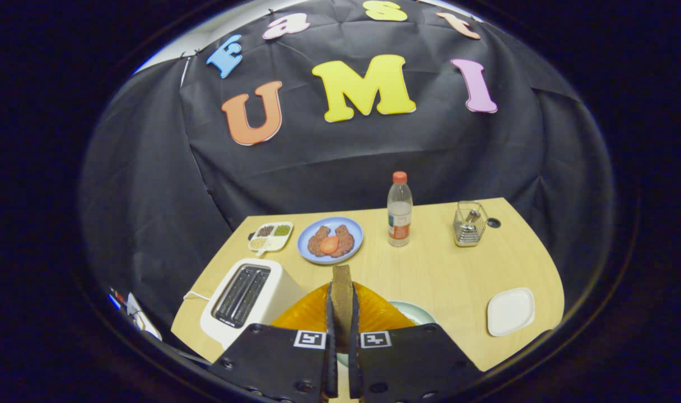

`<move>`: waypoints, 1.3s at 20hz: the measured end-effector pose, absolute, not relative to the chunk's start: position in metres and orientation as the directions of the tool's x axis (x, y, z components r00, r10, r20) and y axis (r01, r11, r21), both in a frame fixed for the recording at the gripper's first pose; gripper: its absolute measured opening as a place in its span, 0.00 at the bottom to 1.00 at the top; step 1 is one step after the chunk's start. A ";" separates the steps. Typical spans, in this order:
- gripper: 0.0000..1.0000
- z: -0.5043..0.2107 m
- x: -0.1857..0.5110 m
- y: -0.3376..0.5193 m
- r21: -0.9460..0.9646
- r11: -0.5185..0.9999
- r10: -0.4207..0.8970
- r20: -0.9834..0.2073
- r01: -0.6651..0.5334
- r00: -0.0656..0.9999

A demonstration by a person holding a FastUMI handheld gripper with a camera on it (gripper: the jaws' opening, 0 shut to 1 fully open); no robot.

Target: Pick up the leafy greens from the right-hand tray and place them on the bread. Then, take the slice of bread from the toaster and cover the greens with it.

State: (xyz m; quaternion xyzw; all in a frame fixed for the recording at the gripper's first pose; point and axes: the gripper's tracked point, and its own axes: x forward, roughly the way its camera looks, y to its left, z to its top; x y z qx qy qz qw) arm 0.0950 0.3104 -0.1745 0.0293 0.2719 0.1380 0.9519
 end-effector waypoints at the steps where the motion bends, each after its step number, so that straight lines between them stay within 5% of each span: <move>1: 0.08 -0.188 0.096 0.309 0.137 0.959 0.282 -0.526 -0.248 0.802; 15: 0.15 -0.274 0.108 0.284 0.161 0.959 0.283 -0.608 -0.234 0.742; 17: 0.22 -0.274 0.111 0.272 0.137 0.963 0.266 -0.610 -0.231 0.746; 18: 0.36 -0.277 0.112 0.266 0.125 0.967 0.252 -0.615 -0.223 0.747; 24: 0.81 -0.279 0.111 0.234 0.091 0.981 0.190 -0.642 -0.172 0.743; 26: 0.84 -0.272 0.108 0.227 0.088 0.983 0.181 -0.629 -0.162 0.756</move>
